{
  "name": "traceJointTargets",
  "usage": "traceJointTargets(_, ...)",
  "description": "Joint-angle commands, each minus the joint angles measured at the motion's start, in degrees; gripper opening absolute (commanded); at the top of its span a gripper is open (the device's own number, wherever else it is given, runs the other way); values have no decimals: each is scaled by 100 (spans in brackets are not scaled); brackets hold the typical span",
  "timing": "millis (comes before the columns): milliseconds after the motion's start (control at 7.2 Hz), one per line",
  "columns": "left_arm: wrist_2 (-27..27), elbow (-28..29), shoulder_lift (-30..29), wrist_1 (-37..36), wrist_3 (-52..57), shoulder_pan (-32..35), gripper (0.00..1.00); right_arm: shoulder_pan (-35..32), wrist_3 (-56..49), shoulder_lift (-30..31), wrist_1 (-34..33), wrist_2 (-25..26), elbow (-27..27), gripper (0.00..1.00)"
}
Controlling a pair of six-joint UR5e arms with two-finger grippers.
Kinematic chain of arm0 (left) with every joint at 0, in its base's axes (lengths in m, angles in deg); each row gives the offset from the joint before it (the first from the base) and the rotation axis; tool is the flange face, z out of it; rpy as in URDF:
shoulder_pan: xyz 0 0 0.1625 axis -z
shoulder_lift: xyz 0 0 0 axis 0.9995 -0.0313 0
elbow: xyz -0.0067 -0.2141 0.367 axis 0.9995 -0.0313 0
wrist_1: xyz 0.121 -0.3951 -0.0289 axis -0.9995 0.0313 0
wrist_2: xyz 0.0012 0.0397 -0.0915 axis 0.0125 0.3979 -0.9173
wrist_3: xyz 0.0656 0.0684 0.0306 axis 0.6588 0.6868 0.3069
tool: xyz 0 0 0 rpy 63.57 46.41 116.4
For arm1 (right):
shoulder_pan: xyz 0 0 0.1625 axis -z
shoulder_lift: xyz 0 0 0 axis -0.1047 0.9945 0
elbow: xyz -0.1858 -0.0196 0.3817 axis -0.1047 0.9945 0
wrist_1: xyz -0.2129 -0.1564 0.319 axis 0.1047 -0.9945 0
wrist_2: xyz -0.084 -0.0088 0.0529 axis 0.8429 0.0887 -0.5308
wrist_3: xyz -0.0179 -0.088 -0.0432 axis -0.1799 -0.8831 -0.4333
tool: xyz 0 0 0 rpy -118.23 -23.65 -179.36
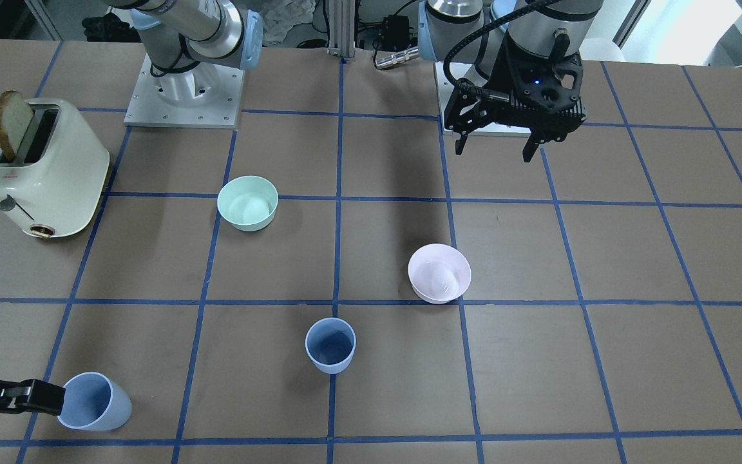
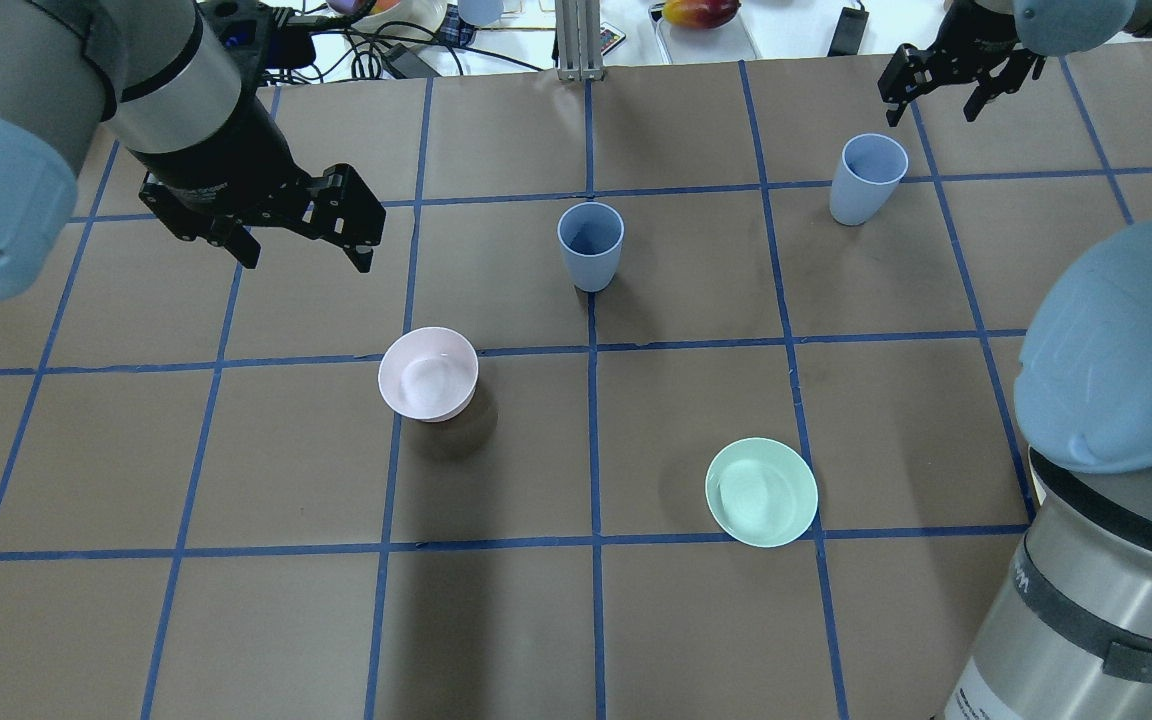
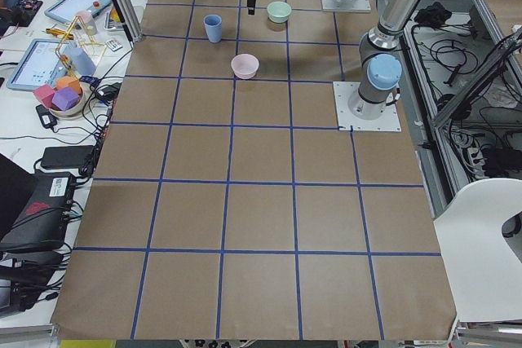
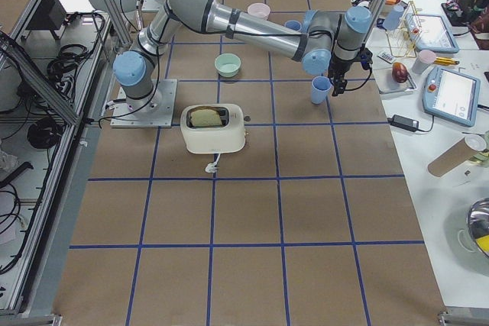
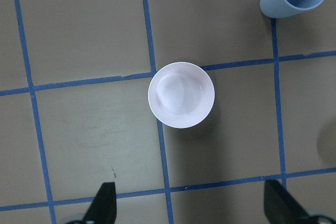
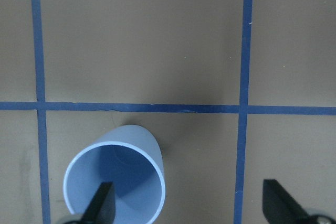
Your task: Stack blue cups with both arms
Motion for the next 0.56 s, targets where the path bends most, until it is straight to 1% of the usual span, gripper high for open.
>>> traceJointTargets(0, 10, 0, 1, 0, 0, 1, 100, 0, 5, -31, -137, -8, -231, 100)
traceJointTargets(278, 1, 0, 1, 9, 0, 1, 100, 0, 31, -40, -235, -26, -354, 100)
traceJointTargets(417, 1, 0, 1, 9, 0, 1, 100, 0, 31, -101, -244, -43, -407, 95)
